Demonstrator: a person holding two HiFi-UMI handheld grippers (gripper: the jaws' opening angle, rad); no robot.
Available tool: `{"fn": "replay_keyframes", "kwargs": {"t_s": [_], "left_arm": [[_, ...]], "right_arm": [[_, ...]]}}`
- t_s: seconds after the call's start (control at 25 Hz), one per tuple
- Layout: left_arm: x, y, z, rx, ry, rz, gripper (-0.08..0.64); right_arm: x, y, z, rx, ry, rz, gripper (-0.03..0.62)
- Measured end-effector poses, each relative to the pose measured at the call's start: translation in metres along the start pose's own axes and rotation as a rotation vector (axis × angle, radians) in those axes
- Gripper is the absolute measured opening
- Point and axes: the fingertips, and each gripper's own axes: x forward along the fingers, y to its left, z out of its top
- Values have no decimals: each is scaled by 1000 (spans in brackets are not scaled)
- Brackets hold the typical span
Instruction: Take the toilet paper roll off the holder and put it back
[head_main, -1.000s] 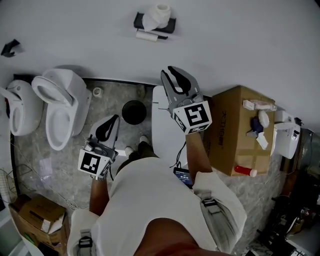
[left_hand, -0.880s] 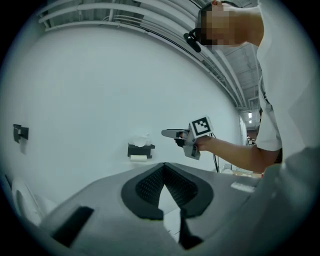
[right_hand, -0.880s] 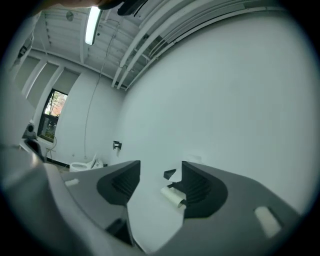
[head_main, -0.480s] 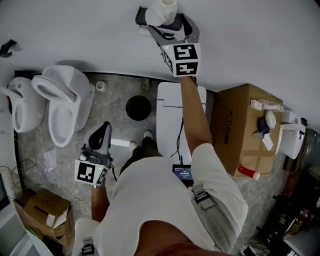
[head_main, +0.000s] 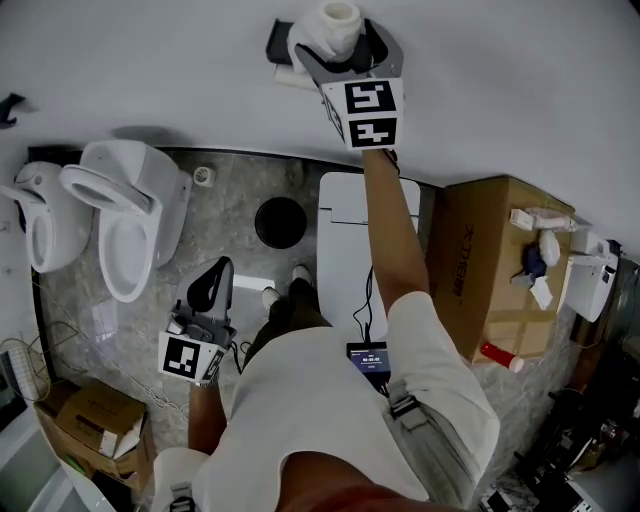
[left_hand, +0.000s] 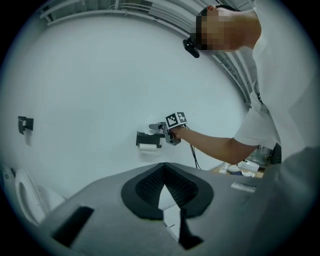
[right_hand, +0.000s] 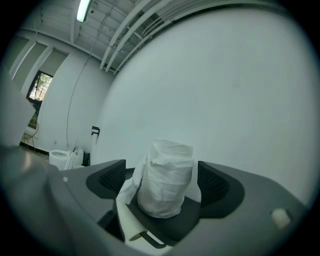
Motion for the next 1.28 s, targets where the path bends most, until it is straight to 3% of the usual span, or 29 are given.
{"fn": "replay_keyframes", "kwargs": {"t_s": [0.24,0.56,0.96,1.28], "left_arm": [[57,2,47,72,-89,-78,-3],[112,15,90,123,-172,-120,-3],[142,18,106,133,-209,-130,-3],[137,11,106,128,-193,-130,-3]], "right_arm": [[17,0,-1,-18,18,10,437],[27,-6,-4,-46,33,-4,403],[31,-11,-12,-141,73,-45,354],[17,-5,2,-124,32,-23,337]]}}
